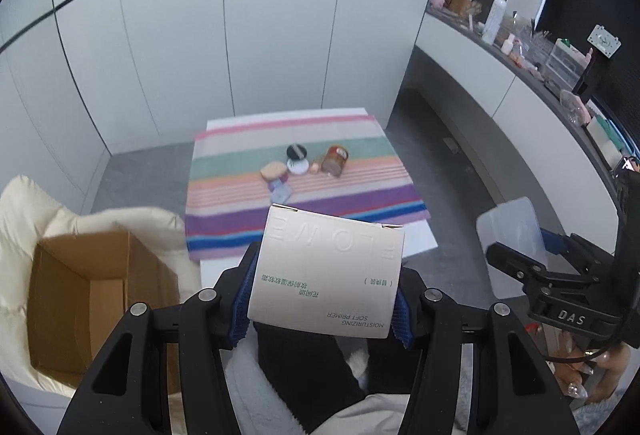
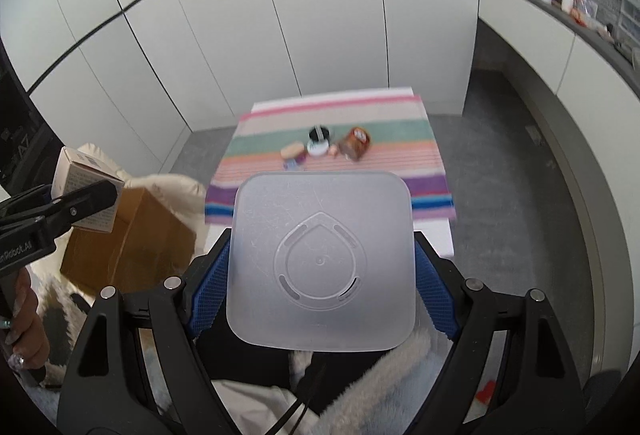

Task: Organize objects
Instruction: 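Carry the wooden block and frosted case with both tools over the cardboard box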

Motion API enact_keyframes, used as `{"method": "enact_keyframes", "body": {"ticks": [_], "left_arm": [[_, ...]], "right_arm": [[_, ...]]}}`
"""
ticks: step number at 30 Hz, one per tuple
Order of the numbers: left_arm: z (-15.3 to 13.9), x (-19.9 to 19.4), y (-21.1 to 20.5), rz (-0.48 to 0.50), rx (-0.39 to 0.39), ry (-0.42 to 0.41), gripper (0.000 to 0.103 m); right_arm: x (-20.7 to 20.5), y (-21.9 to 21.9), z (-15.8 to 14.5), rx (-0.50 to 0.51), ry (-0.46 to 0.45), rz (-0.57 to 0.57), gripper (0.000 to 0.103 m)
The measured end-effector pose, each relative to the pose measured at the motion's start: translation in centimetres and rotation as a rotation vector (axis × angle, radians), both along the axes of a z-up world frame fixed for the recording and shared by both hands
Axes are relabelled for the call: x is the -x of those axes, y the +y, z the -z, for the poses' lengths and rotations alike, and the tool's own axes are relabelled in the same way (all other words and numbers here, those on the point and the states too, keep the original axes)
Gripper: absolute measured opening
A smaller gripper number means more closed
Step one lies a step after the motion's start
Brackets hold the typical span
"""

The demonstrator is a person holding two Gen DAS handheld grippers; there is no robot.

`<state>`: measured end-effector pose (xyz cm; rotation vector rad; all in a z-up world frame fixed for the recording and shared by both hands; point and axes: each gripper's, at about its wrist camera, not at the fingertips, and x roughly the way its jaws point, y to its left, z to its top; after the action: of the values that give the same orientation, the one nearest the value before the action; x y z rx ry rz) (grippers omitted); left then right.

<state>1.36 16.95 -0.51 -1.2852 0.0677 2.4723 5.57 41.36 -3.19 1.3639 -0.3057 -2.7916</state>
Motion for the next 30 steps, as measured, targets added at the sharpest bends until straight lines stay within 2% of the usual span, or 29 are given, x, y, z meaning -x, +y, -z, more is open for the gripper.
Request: {"method": "enact_keyframes", "body": {"ticks": [5, 12, 19, 30], "left_arm": [[1.6, -0.4, -0.9, -0.015, 0.0, -0.036, 0.056], [1.8, -0.6, -1.8, -0.034, 0.01, -0.035, 0.056], [2.2, -0.4, -3.1, -0.058, 0.004, -0.041, 0.056], [3.1, -0.3, -6.4, -0.123, -0.002, -0.058, 0.056]], "right_arm": [[-1.5, 0.9, 1.8, -0.01, -0.039, 0.03, 0.085], [-1.8, 1.2, 2.1, -0.014, -0.041, 0.05, 0.085], [-1.0, 0.4, 2.4, 0.009, -0.063, 0.044, 0.085], [0.0, -1.7, 3.1, -0.019, -0.092, 0.016, 0.085]]}}
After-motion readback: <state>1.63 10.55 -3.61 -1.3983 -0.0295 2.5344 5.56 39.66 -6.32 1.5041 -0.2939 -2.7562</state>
